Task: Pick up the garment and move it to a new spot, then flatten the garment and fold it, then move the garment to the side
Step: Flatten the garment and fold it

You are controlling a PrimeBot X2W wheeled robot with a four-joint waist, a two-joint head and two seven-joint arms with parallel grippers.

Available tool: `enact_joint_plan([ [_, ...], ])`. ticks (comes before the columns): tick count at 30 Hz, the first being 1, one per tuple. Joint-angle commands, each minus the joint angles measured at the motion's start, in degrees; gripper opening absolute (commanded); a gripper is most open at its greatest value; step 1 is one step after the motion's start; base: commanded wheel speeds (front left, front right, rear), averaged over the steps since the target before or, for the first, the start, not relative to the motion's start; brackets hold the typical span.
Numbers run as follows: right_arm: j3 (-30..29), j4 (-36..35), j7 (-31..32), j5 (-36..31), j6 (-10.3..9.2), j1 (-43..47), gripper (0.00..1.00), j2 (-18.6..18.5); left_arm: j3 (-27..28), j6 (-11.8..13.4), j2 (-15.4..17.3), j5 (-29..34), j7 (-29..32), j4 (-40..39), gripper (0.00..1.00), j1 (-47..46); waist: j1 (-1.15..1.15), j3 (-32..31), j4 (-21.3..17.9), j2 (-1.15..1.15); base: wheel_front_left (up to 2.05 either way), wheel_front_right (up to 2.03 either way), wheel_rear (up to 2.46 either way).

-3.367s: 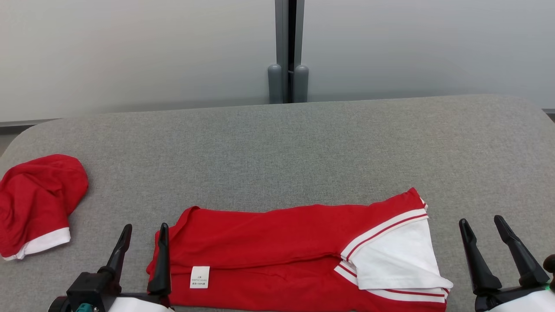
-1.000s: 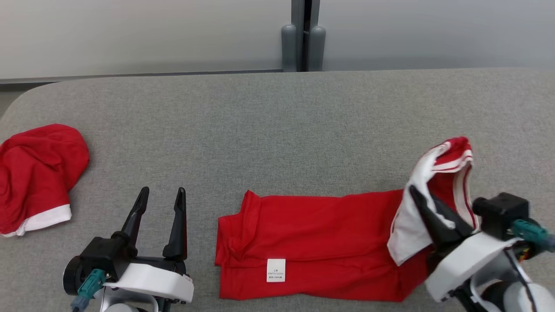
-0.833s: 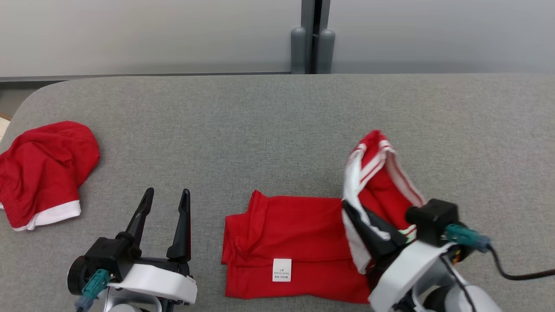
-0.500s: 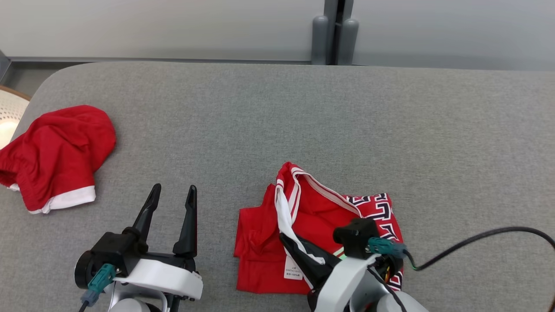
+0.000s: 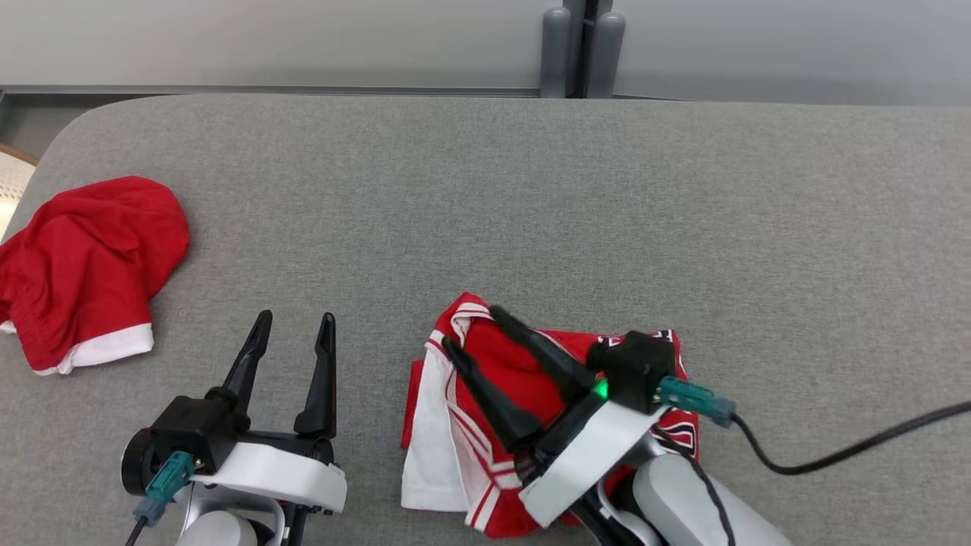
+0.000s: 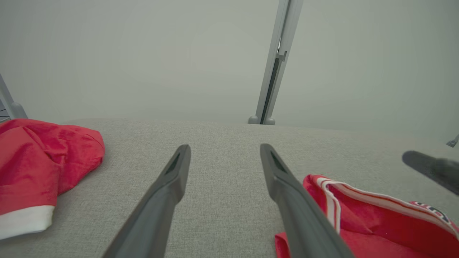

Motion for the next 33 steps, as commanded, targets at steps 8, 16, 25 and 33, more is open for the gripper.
enact_joint_plan([
  [8,-14.09,-6.0,-5.73,-4.02,-0.01,2.82,1.0,-5.64,0.95,0.72,1.31,0.25,-0.23,-0.22,1.0,0.84,0.0,-2.03,-3.13,0.0,0.0,0.0,0.0],
  [16,-33.18,-12.47,-2.4,-9.27,-0.01,14.08,1.0,-11.31,1.56,1.28,2.51,0.03,-0.25,-0.88,1.0,2.29,0.0,-3.25,-4.98,0.0,0.0,0.0,0.0],
  [25,-41.69,-20.38,2.78,-12.44,-0.01,23.92,1.0,-10.7,1.58,1.8,3.62,-0.04,0.42,-1.49,1.0,3.24,0.0,-4.32,-5.8,0.0,0.0,0.0,0.0],
  [33,-42.55,-24.13,5.31,-13.35,-0.01,26.27,1.0,-9.34,1.22,2.23,4.05,0.0,1.18,-2.2,1.0,3.57,0.0,-4.81,-5.79,0.0,0.0,0.0,0.0],
])
